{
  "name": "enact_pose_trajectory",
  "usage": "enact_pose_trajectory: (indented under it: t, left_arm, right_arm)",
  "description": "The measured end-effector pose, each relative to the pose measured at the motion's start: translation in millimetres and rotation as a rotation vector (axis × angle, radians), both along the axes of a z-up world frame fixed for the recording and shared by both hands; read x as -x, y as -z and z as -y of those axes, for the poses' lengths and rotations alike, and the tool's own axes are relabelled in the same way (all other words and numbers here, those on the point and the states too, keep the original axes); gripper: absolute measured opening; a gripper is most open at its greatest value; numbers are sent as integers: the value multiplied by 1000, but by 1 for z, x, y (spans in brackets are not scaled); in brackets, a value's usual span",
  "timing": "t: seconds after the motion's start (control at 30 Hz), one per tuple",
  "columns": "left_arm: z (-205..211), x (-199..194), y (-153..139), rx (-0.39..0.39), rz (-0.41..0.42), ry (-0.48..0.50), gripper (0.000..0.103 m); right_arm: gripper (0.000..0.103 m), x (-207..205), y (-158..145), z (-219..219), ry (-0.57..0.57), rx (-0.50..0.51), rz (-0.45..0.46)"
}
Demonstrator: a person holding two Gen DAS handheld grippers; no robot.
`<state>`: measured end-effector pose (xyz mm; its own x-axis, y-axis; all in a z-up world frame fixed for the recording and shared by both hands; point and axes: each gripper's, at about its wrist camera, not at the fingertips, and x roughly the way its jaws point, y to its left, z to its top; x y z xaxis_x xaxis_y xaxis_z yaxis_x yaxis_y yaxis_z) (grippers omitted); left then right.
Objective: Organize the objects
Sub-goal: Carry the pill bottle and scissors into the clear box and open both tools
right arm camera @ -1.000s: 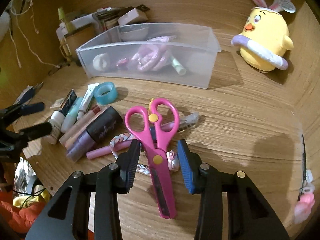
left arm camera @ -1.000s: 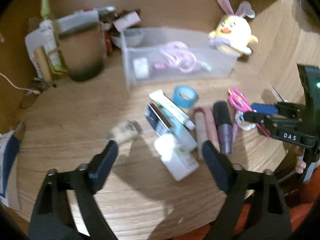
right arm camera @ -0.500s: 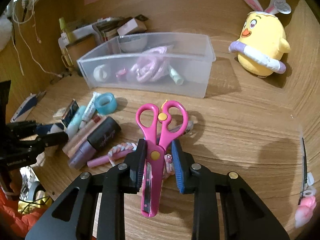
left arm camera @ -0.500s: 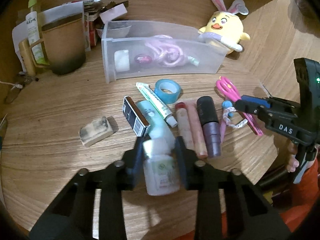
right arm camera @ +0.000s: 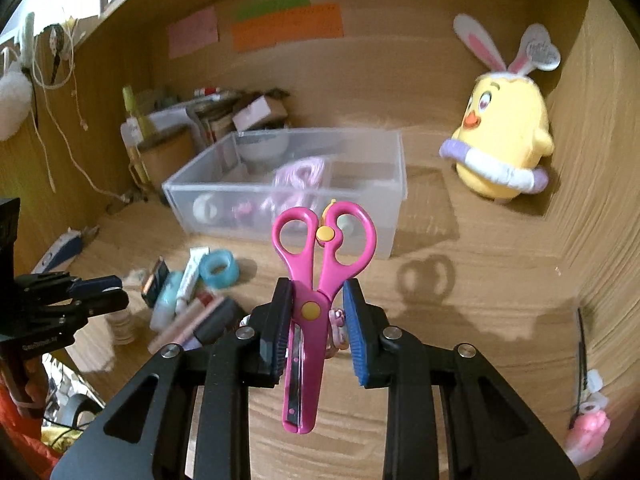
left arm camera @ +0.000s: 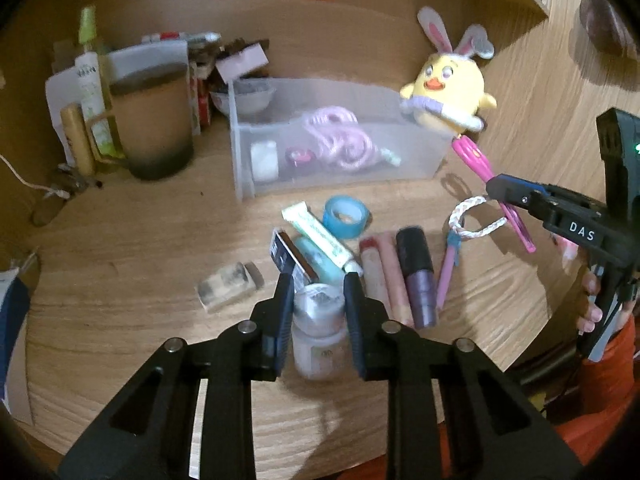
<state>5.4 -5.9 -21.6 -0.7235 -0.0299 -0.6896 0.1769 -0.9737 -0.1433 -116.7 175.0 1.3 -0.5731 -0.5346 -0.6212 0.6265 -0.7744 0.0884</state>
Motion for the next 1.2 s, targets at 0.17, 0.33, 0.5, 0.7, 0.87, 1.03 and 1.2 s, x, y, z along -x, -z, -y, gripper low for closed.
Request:
enact_pose_trajectory:
  t: [0.17, 0.33, 0.5, 0.7, 0.87, 1.03, 1.2]
  left_arm:
    - [6, 1, -18, -1, -66, -7, 25]
    - [9, 9, -23, -13, -89, -9, 25]
    - [14, 15, -30, -24, -112, -14, 25]
    - [18, 16, -41, -19, -135, -19, 25]
    - [19, 18, -42, -26, -134, -12, 25]
    - [18, 19, -44, -11, -142, -14, 25]
    - [18, 23, -42, -20, -138, -6, 25]
  right_arm:
    - [24, 4, -13, 0, 1, 33, -25]
    - [24, 11, 4, 7, -13, -11, 20]
    - [24, 17, 32, 9, -21, -55, 94]
    - [24, 13, 44, 15, -49, -126, 104]
    - [30, 17, 43, 21, -59, -156, 103]
    - [35, 33, 49, 16, -30, -129, 181]
    - [35, 40, 52, 15, -48, -91, 226]
